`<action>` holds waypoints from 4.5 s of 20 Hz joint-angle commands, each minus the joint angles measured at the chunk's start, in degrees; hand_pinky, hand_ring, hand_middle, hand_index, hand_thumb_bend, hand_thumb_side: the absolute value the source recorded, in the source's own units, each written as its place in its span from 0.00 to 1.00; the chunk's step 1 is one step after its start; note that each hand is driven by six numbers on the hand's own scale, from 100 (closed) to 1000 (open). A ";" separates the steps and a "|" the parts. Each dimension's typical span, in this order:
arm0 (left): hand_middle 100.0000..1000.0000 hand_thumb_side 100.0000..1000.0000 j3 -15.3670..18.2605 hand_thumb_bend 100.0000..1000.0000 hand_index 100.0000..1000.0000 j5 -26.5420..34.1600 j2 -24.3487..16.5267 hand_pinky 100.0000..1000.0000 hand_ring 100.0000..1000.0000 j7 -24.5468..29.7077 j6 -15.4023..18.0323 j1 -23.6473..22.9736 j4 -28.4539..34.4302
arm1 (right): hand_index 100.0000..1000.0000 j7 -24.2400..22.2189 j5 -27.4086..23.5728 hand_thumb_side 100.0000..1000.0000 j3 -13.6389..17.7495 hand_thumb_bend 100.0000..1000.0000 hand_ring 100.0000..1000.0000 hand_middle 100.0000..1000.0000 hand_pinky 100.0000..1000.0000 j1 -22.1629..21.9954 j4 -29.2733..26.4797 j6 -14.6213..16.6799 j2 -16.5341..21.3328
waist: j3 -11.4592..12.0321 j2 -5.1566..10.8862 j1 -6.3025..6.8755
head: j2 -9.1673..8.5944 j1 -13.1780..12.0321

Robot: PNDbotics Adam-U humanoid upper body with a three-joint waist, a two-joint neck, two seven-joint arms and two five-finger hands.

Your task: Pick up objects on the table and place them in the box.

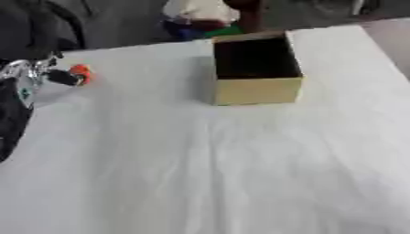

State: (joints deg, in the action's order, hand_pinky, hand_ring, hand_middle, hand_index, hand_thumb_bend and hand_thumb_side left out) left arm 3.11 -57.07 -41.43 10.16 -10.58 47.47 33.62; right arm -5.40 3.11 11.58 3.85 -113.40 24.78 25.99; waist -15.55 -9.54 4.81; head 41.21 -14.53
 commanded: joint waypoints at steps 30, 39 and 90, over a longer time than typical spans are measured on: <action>0.63 0.42 0.47 0.28 0.82 -4.00 -0.15 0.69 0.61 -9.01 -3.83 -0.92 0.20 | 0.95 -1.56 -0.58 0.41 0.07 0.00 0.95 0.74 0.67 1.00 -1.20 -0.17 -1.07 | -1.35 -1.61 -0.46 | -2.60 -0.80; 0.47 0.29 0.50 0.02 0.63 -5.74 0.62 0.59 0.49 -16.58 -6.54 -1.08 0.58 | 0.95 -2.07 -0.78 0.41 -0.11 0.00 0.95 0.74 0.67 1.37 -1.20 -0.37 -1.52 | -1.68 -2.09 -0.42 | -2.62 -0.84; 0.84 0.44 -19.51 0.35 0.96 -1.49 17.62 0.79 0.77 7.14 19.00 6.89 26.01 | 0.94 -7.13 -4.77 0.41 -2.58 0.00 0.95 0.73 0.68 1.94 -1.20 -0.49 -1.47 | -5.06 -0.28 -1.19 | -3.00 -0.48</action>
State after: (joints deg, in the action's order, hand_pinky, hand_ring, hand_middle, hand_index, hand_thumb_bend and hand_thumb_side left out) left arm -17.13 -58.12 -22.62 15.57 8.27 53.33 58.89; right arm -12.25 -1.16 8.78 5.49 -113.40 24.23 23.89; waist -20.58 -10.48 4.14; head 38.70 -15.02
